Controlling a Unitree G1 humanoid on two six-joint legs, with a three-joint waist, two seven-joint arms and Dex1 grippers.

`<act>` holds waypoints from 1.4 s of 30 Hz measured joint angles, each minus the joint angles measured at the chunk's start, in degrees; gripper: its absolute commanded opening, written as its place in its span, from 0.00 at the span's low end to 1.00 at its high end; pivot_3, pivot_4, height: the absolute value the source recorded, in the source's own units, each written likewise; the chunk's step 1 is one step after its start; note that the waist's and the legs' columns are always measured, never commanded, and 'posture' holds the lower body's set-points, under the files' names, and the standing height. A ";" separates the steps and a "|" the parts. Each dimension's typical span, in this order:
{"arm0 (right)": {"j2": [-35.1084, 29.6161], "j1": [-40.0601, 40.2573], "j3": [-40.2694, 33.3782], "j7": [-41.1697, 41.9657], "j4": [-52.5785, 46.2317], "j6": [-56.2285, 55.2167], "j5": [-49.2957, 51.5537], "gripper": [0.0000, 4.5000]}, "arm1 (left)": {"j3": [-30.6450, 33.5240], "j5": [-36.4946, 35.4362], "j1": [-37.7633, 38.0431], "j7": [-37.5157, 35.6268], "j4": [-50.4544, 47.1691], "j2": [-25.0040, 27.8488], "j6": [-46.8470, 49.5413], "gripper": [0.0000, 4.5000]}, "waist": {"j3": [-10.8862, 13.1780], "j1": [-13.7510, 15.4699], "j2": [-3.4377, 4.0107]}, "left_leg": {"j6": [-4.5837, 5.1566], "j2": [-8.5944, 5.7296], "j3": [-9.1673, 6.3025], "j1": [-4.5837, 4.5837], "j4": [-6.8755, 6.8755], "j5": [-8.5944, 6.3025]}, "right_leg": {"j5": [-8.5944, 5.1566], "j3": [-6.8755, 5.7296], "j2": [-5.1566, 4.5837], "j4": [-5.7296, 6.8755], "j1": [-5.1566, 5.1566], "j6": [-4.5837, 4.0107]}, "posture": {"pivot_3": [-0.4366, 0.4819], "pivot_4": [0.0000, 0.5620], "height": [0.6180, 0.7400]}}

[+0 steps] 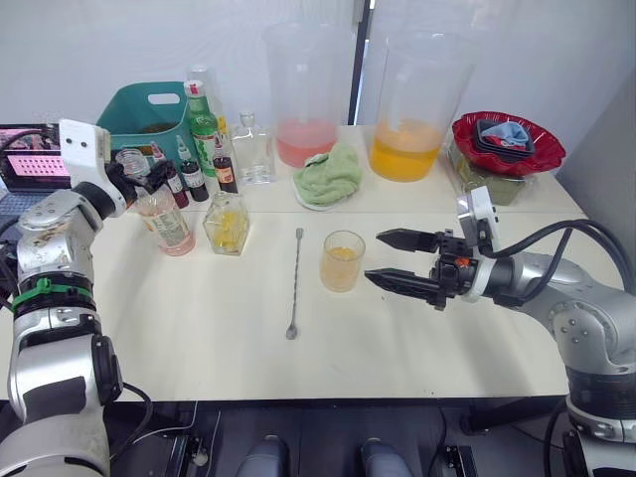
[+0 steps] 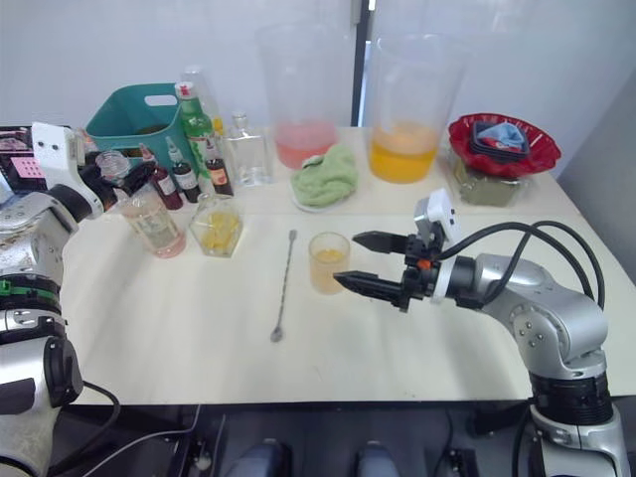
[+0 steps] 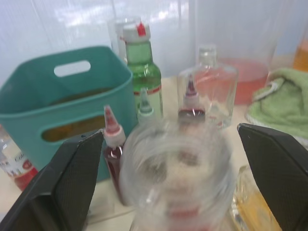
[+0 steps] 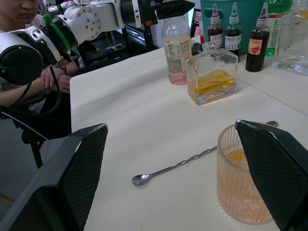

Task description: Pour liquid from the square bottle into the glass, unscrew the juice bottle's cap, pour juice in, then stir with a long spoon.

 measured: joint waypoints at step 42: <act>-2.16 16.66 -8.51 11.61 32.10 -32.75 -16.22 1.00 | 21.92 -13.56 70.02 -12.19 -51.95 -2.75 9.09 1.00 | -0.03 0.37 0.03 | -0.01 0.19 0.10 0.58 -0.23 0.00 | -0.02 0.23 -0.11 -0.31 0.39 -0.04 | 0.48 0.27 1.00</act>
